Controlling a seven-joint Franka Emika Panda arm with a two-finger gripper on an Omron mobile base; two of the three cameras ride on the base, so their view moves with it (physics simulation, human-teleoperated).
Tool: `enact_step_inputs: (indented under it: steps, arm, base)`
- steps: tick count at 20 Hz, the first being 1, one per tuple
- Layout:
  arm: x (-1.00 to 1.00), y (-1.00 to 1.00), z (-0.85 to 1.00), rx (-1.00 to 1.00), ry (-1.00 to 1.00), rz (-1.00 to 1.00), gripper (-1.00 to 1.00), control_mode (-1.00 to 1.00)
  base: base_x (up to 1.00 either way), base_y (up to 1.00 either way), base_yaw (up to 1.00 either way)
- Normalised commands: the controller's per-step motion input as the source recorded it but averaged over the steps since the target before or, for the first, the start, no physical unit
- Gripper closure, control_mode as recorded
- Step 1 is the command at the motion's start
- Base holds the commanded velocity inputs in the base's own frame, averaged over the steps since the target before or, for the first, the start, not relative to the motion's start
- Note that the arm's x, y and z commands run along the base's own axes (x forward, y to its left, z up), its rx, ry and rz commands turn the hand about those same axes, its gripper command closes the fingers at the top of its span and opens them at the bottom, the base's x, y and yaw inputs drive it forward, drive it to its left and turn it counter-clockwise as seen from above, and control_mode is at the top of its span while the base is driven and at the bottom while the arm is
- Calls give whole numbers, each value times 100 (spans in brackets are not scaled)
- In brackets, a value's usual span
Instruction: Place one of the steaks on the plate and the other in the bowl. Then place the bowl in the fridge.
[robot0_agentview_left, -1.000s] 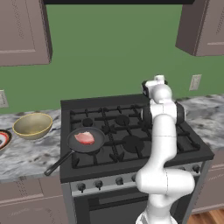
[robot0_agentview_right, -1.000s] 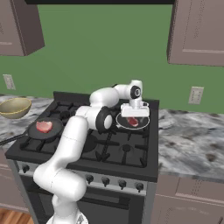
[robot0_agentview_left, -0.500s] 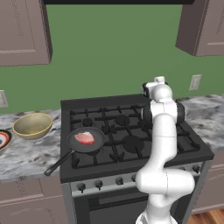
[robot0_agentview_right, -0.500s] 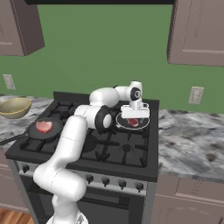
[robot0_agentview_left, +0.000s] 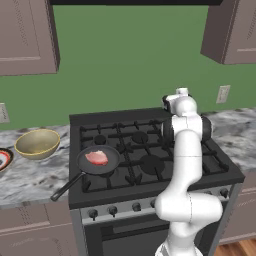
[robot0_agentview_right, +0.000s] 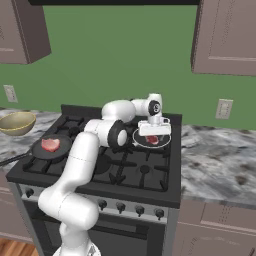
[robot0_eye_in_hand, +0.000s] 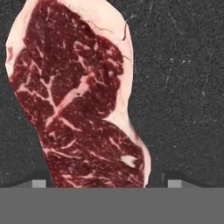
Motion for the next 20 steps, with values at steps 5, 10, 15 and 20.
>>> enact_step_inputs:
  steps: [5,10,15,20]
  arm:
    - [0,7,-31,2,0,0,100,-100]
    - [0,2,-31,5,0,0,100,-100]
    - [0,5,-11,0,0,0,100,-100]
    - [-2,6,9,1,-1,-1,100,-100]
  base:
    - [0,0,0]
    - [0,0,0]
    - [0,0,0]
    - [0,0,0]
